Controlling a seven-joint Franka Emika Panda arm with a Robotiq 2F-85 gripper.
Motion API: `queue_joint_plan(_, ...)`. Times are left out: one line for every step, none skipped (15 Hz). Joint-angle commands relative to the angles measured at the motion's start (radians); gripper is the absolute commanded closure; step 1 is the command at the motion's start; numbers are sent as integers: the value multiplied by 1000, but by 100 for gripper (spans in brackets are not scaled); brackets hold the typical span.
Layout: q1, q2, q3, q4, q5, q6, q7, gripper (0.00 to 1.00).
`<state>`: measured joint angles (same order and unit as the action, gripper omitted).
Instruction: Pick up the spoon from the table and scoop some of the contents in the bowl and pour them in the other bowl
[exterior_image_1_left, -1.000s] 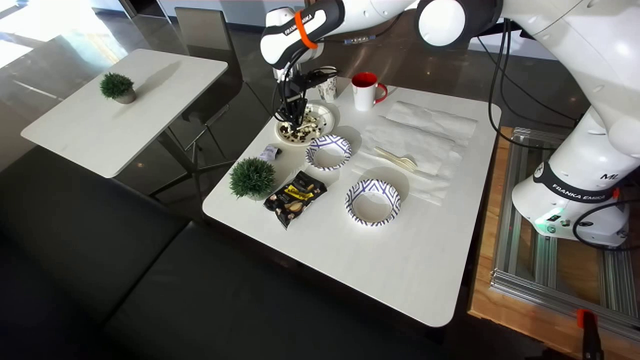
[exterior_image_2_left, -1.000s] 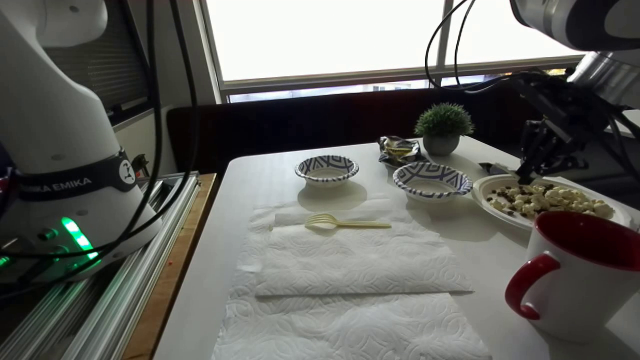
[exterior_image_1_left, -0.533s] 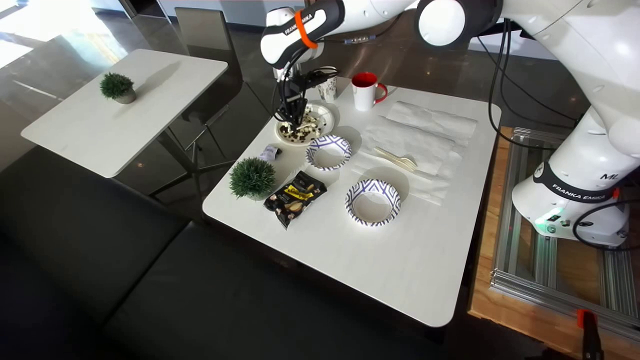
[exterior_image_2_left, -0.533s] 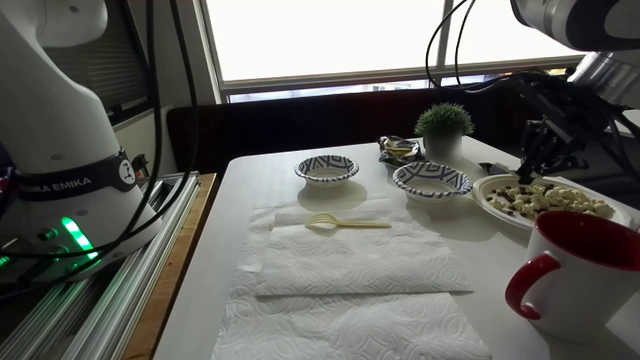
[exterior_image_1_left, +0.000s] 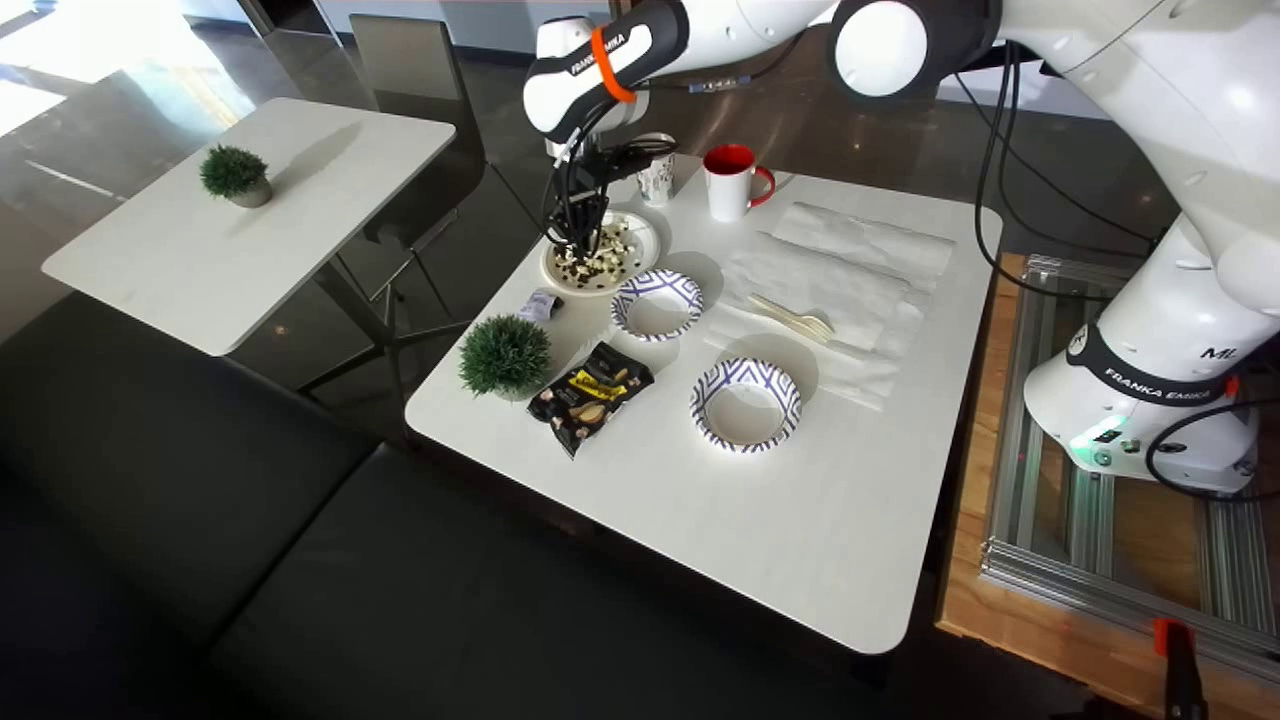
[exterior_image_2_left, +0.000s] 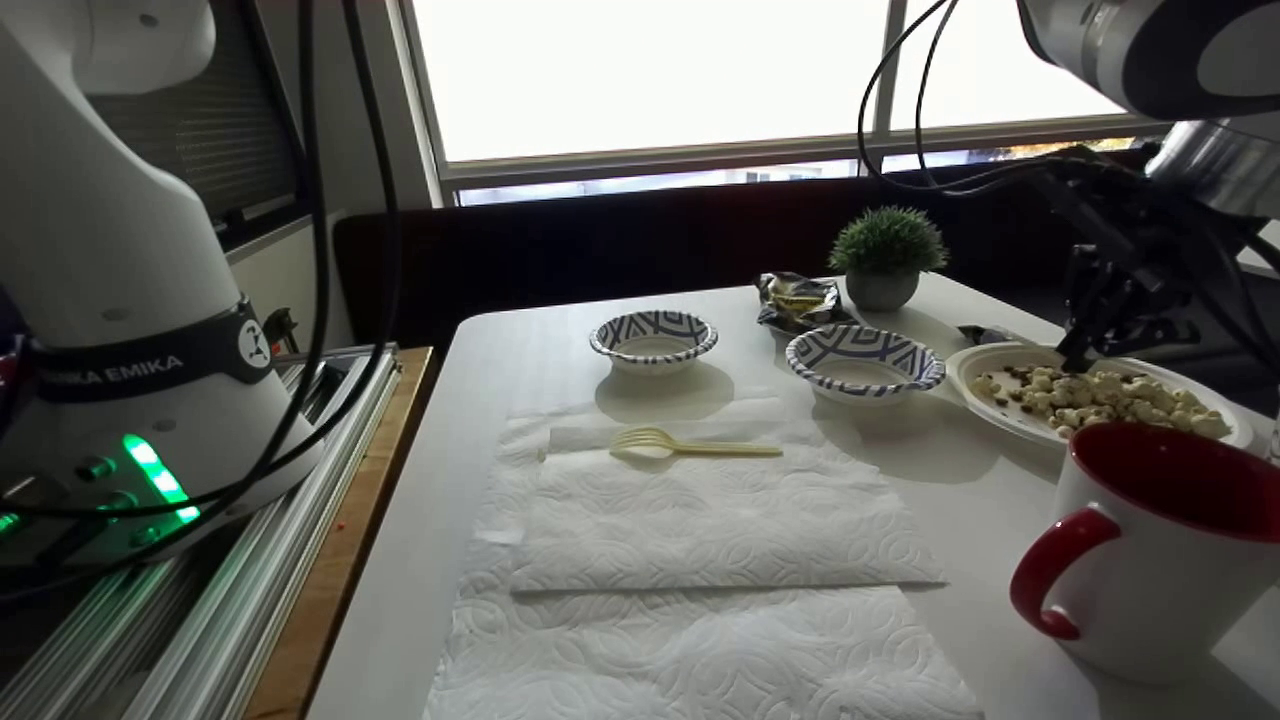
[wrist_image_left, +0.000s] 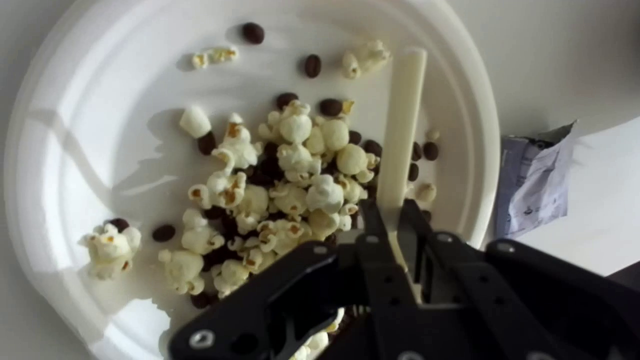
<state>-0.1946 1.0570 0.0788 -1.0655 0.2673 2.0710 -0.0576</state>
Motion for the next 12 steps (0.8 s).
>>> queue_joint_plan(-6, 37, 9, 24, 21, 61, -5, 97)
queue_joint_plan(-6, 37, 9, 20, 20, 73, -7, 97)
queue_joint_plan(-7, 37, 10, 17, 20, 92, -8, 97)
queue_joint_plan(-7, 36, 10, 12, 19, 107, -10, 97)
queue_joint_plan(-5, 33, 8, 1, 14, 130, -14, 97)
queue_joint_plan(-5, 31, 8, -7, 13, 151, -18, 97)
queue_joint_plan(-1, 29, 5, -18, 8, 177, -19, 97)
queue_joint_plan(0, 26, 7, -27, 6, 196, -25, 97)
queue_joint_plan(1, 26, 7, -32, 4, 213, -28, 97)
queue_joint_plan(3, 25, 7, -39, 1, 232, -34, 97)
queue_joint_plan(4, 24, 8, -47, -1, 248, -41, 97)
queue_joint_plan(5, 21, 10, -57, -3, 263, -49, 97)
